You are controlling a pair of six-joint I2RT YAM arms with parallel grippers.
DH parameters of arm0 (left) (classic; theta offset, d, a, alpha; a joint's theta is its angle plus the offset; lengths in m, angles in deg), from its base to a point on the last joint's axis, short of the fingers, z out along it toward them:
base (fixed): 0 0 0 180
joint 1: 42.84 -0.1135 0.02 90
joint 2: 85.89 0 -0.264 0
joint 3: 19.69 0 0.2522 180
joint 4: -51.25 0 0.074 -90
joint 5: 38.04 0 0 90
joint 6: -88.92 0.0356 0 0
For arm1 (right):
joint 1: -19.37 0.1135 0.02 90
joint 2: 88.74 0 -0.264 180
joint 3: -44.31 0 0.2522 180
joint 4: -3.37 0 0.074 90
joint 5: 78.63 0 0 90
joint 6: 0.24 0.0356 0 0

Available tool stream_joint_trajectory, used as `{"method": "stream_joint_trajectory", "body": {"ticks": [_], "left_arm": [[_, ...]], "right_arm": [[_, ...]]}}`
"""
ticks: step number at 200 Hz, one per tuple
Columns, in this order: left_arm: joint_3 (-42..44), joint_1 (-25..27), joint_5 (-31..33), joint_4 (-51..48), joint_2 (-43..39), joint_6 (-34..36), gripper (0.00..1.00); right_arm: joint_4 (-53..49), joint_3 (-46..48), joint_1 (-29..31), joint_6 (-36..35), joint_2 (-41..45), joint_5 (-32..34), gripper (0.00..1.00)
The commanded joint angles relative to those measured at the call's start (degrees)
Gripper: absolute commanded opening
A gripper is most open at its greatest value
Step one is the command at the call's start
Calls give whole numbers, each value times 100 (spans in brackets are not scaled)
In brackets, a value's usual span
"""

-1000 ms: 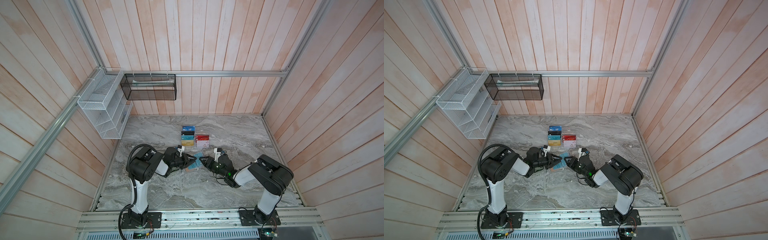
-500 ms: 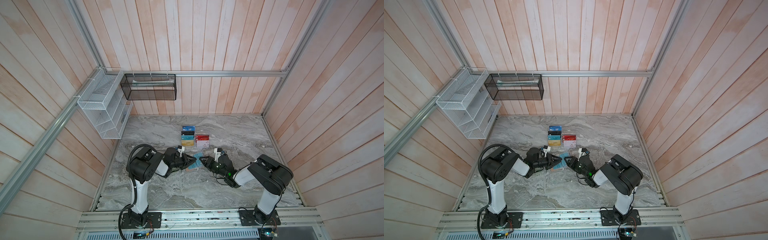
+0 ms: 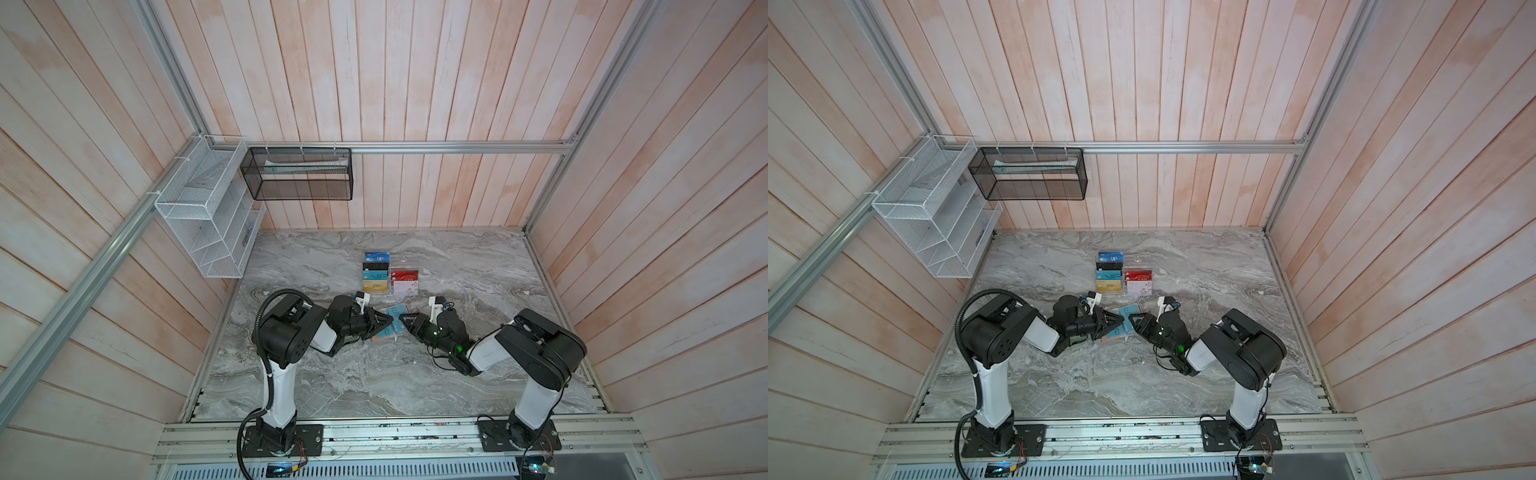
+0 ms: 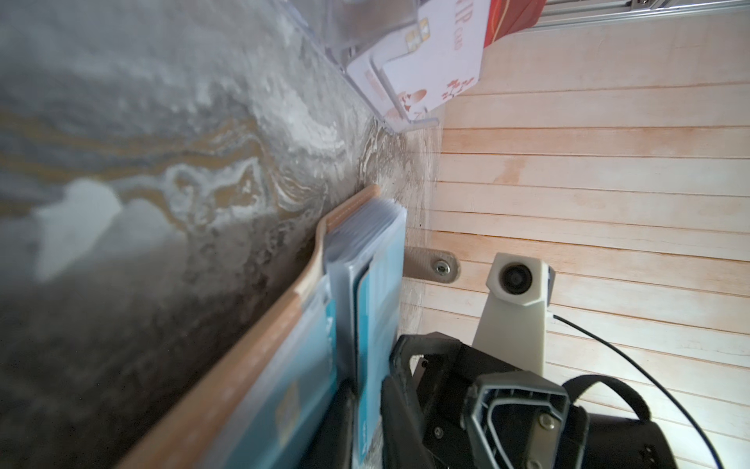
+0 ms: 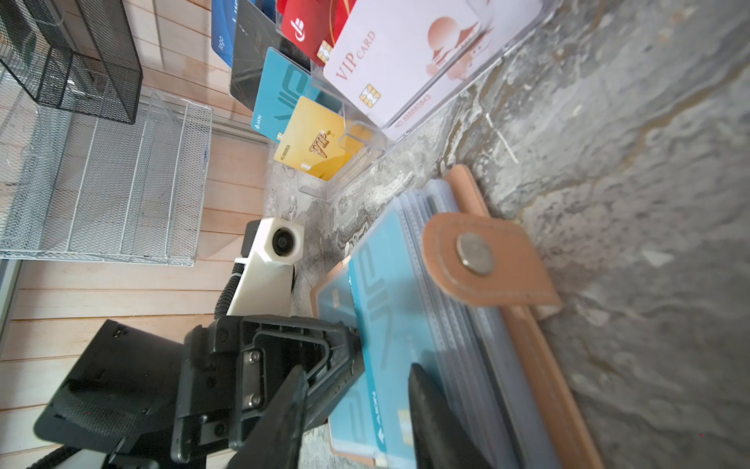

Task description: Take the credit cards out of the card holder

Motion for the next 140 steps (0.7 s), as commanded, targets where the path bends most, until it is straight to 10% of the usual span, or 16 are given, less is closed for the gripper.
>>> {"method": "stream_joint_trajectory", "body": {"ticks": [1,140], "left_arm": [[39,101,-68,228,-149,41,16],[-146,213,11,334,-52,-39,11]], "right_arm": [[-784,208,-45,29,-256,9,44],[-736,135,-81,-7,-405,-167,43]]}}
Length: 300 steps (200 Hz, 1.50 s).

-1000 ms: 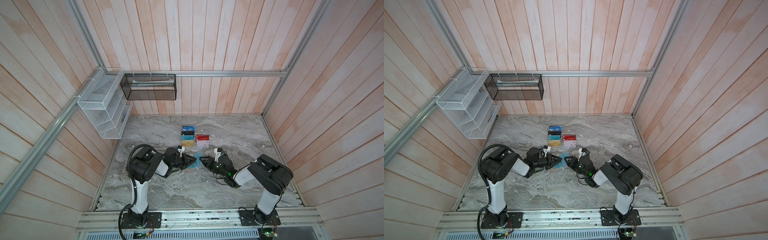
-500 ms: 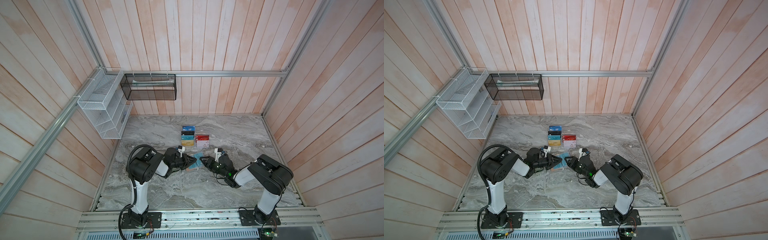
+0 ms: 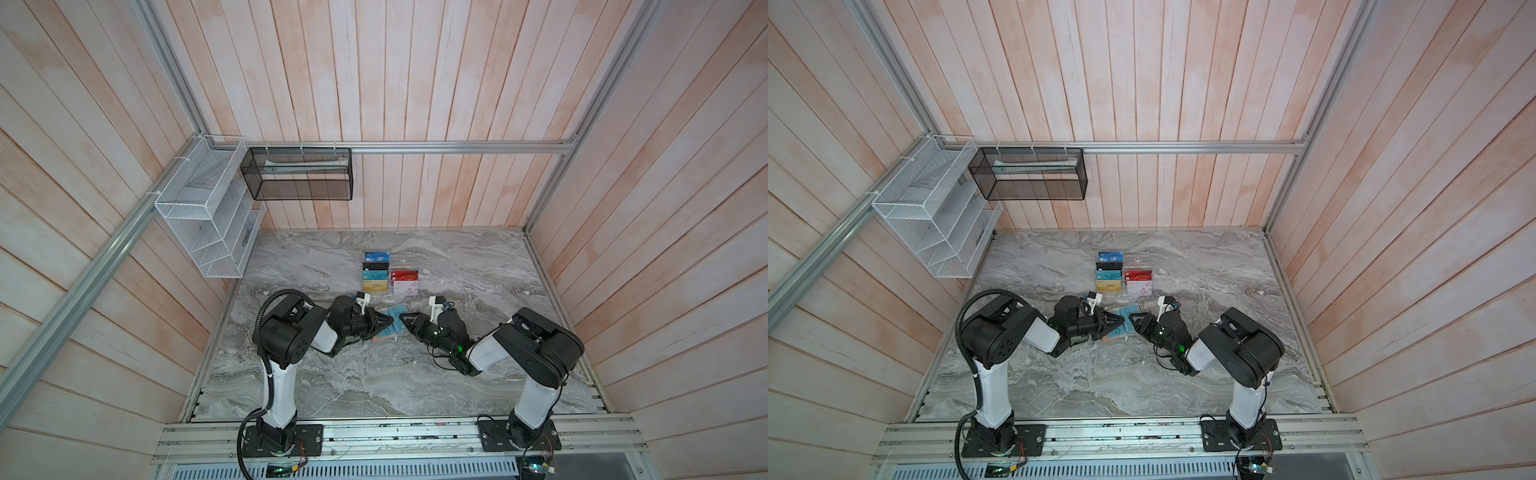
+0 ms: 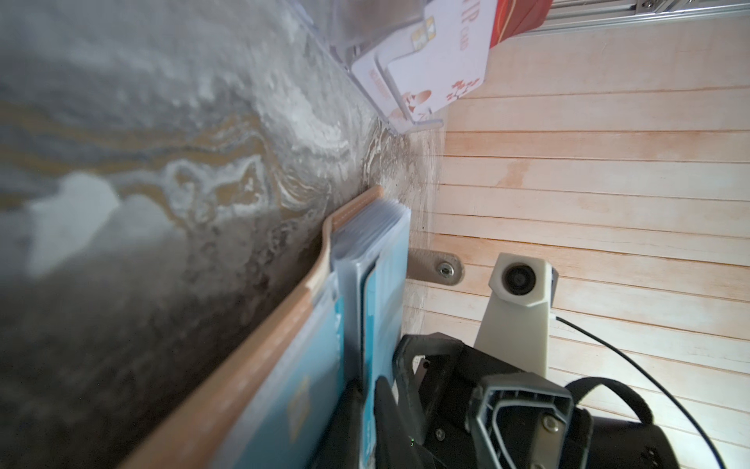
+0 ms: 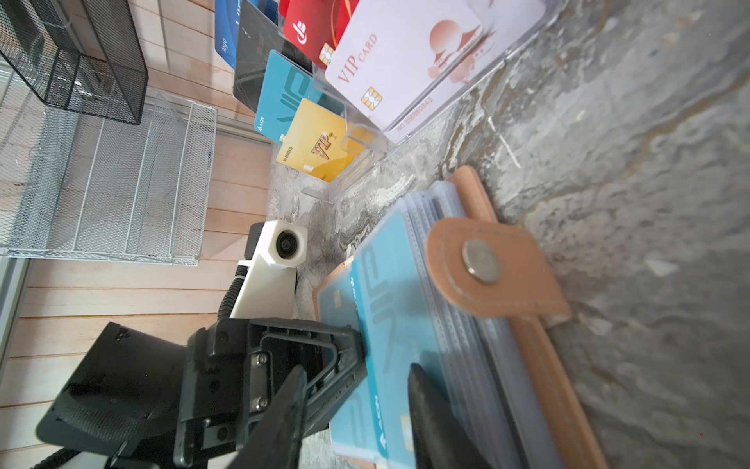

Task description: Take the credit cards out of the card holder

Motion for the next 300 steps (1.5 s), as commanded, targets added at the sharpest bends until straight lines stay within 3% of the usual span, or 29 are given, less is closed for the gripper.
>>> {"method": "stream_joint_trajectory", "body": {"ticks": [1,42,55,140,178,300], "left_arm": [[-146,136,-131,357,-56,0,11],[-107,143,-105,375,-105,8,6],[-93,143,-113,374,-133,22,0],[-27,108,-146,59,-378,268,0],[56,12,-86,-574,-745,709,0],[24,-60,-89,-594,-500,606,2]], "right_arm": [[-916,127,-37,-15,-296,-70,43],[-923,110,-40,-31,-305,-111,43],[-930,120,-41,-40,-287,-118,43],[-1260,32,-69,-398,59,-190,45],[-1606,-110,-105,-645,257,-185,50],[-1927,-161,-496,-1171,935,-592,75]]}}
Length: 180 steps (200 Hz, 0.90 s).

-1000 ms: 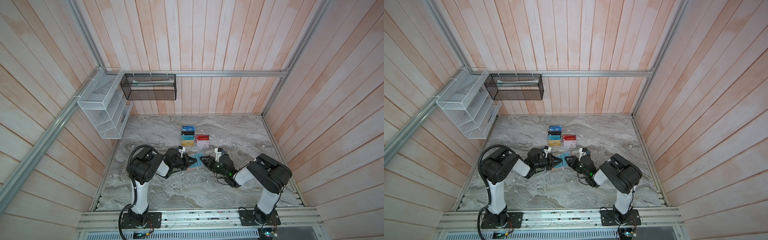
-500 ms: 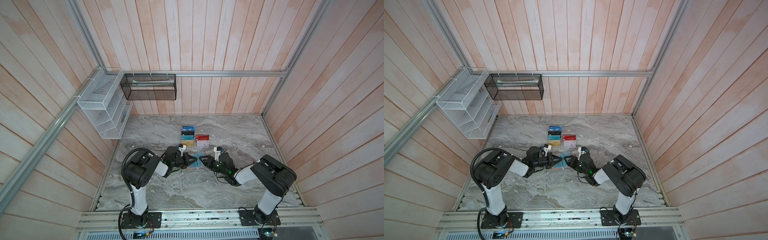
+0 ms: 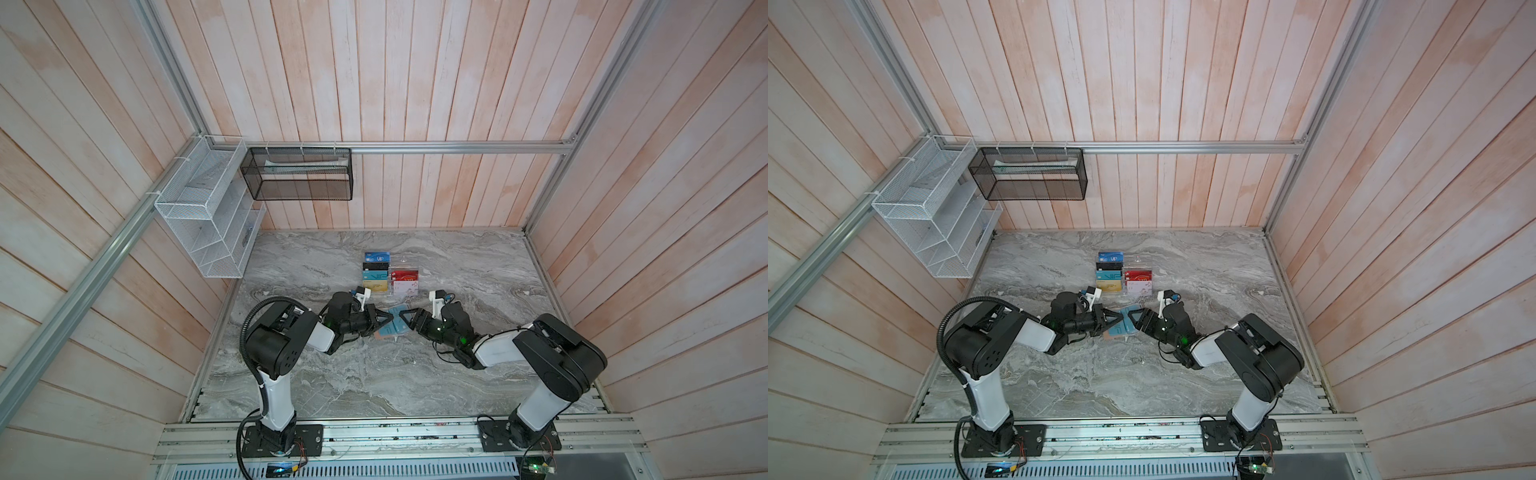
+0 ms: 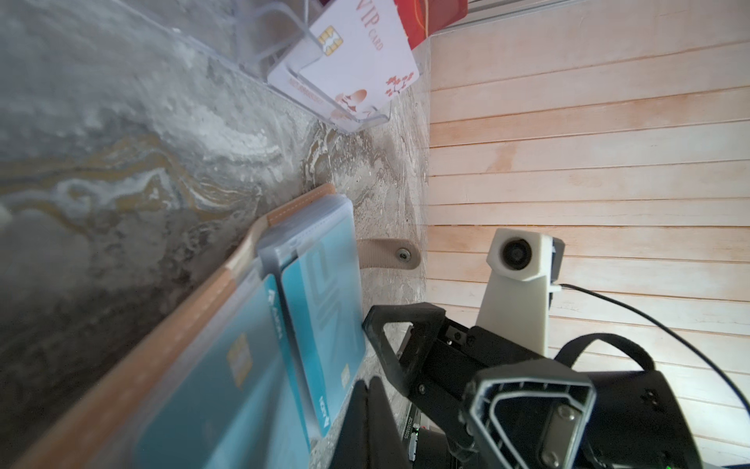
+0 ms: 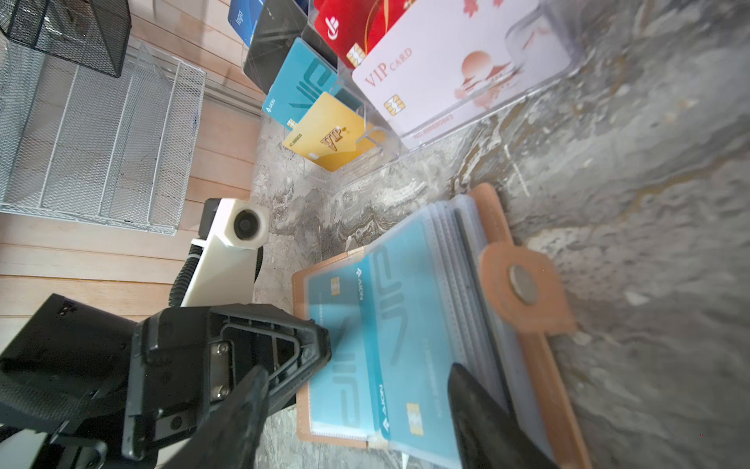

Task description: Take the credit cards out of the card holder

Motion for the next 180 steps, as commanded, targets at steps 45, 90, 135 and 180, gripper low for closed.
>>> {"method": "stream_joint_trajectory", "body": {"ticks": [45,90,135,180], "left_arm": [[-11,-14,18,-97,169,93,9],[-8,-17,53,-144,216,114,10],[13,-27,62,-127,272,112,10],[30,-53,45,-100,337,117,10]], "right_arm": [[-568,-242,-296,-373,17,-521,80],[-737,-479,-295,-539,297,-586,84],[-798,-877,-306,-640,89,-811,87],[-657,-1222,-314,-631,-458,-1053,88]]}}
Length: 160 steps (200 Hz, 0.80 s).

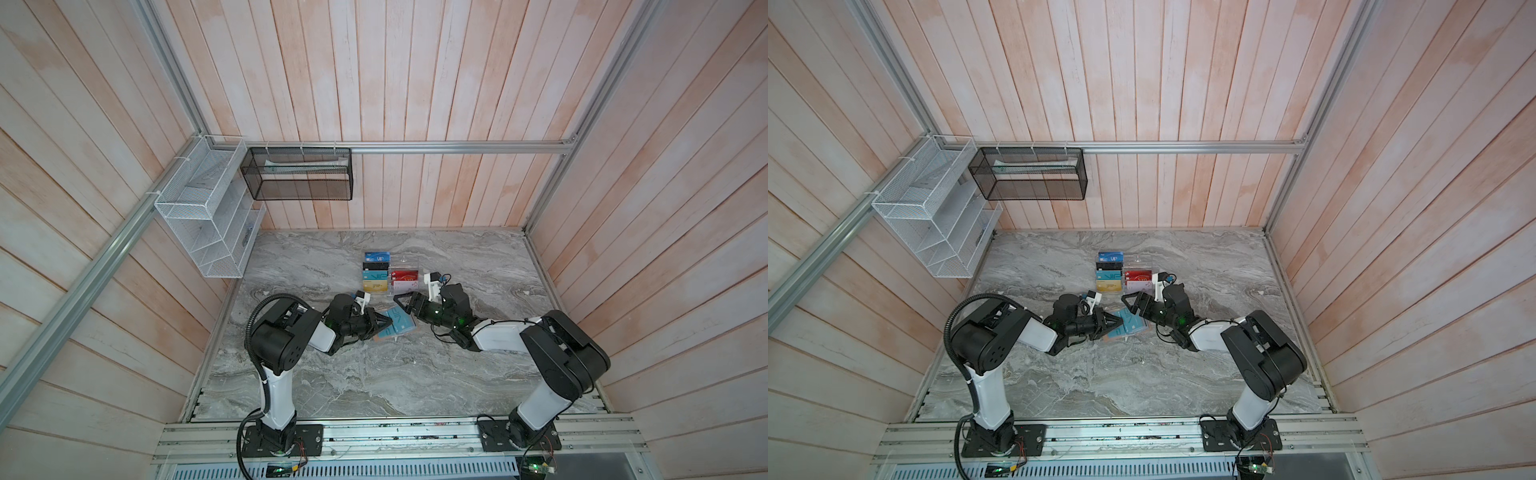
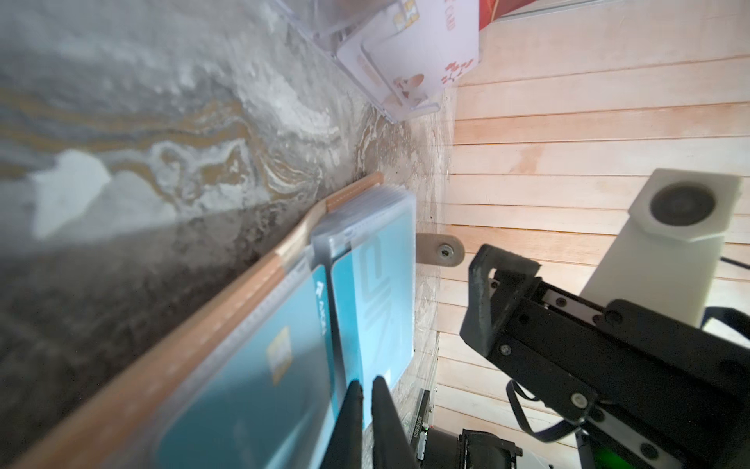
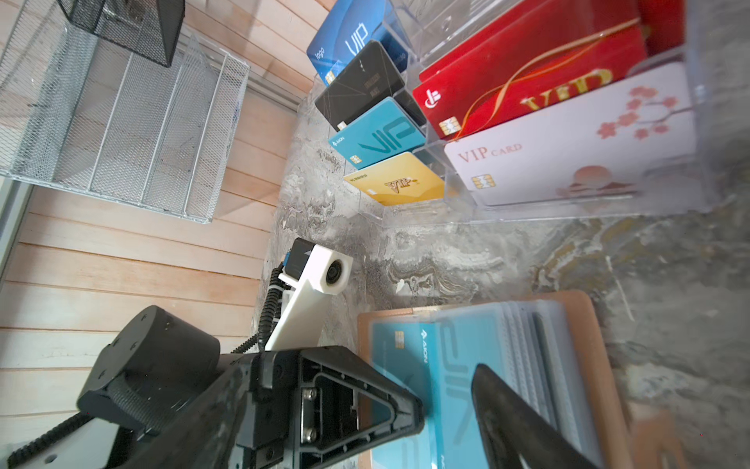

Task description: Take the credit cards out of the card holder

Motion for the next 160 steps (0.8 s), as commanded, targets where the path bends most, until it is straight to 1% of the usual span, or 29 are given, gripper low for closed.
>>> {"method": "stream_joint_trajectory", "body": {"ticks": [1,50,117,160], "left_arm": [[25,-48,18,51,107,117,10],[20,-102,36,-10,112,153,26],[-23,-93,67,33,218,120,32],[-53,-41,106,99,260,76,32]], "right_arm": [[12,-154,-25,-87,-298,-228,88],[201,-90,-102,-36,-561,-310,88],[451,106,-123,58,-659,-316,88],[574,235,-132,114,-703,-324,88]]}}
